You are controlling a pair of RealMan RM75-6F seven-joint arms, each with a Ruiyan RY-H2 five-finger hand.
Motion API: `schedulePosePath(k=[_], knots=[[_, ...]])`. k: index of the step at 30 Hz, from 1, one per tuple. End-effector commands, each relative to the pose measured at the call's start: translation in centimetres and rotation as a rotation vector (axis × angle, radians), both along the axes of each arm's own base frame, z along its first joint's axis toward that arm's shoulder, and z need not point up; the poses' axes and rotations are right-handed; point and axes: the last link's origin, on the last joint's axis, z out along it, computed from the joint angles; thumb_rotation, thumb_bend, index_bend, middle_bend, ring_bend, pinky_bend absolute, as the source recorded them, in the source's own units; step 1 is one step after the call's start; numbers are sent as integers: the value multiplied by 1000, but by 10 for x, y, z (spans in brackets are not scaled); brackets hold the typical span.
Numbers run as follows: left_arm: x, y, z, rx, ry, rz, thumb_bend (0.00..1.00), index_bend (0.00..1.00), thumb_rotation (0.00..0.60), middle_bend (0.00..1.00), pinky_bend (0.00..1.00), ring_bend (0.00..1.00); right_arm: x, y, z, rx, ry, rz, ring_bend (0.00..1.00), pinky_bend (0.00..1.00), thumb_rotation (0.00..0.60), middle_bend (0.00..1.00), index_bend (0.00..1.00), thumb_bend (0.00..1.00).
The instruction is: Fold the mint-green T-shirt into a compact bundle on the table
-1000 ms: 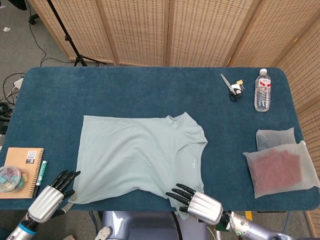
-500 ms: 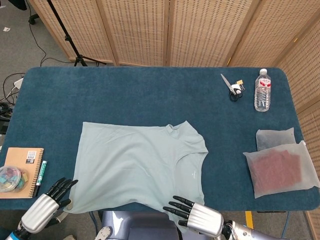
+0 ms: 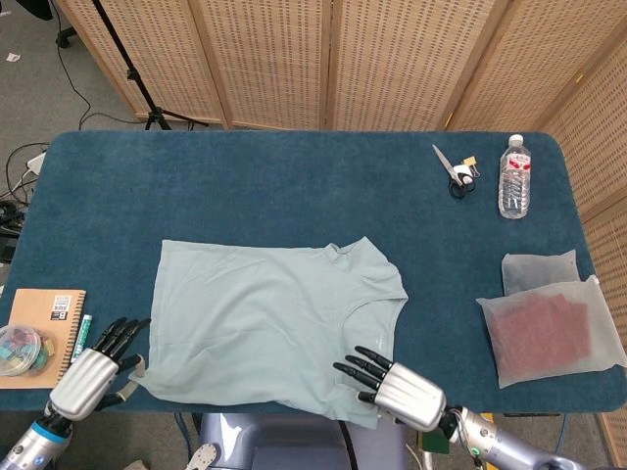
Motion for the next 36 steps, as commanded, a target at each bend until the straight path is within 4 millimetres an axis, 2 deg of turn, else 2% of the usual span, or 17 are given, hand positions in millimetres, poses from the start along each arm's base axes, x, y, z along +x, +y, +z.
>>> schedulePosePath(k=[1,11,18,22,27,29,32,36], knots=[[7,21,3,31,1,20,570,735,600,0,0,0,-3,-21,8,-47,-1,-65,0,0,600,27,670,801],[31,82,27,130,39,93,570,735,600,0,0,0,-4,-80,34,-163,-62,-252,0,0,600,27,671,801],[36,124,33,178,101,168,571,742,600,0,0,0,-10,-114,40,-205,-113,-400,0,0,600,31,671,798],[41,142,27,189,107,223,572,742,600,0,0,0,-16,-130,34,-227,-135,-469,0,0,600,35,673,798],[44,164,15,170,147,269,572,742,600,0,0,0,-24,-148,18,-234,-93,-515,0,0,600,35,673,800],[45,172,10,161,154,284,572,742,600,0,0,0,-25,-155,12,-235,-80,-530,0,0,600,35,673,798],[45,188,3,159,183,307,572,742,600,0,0,0,-23,-177,-2,-234,-68,-576,0,0,600,36,673,800],[43,198,-2,155,202,326,573,742,600,0,0,0,-21,-192,-12,-239,-53,-590,0,0,600,38,673,801]])
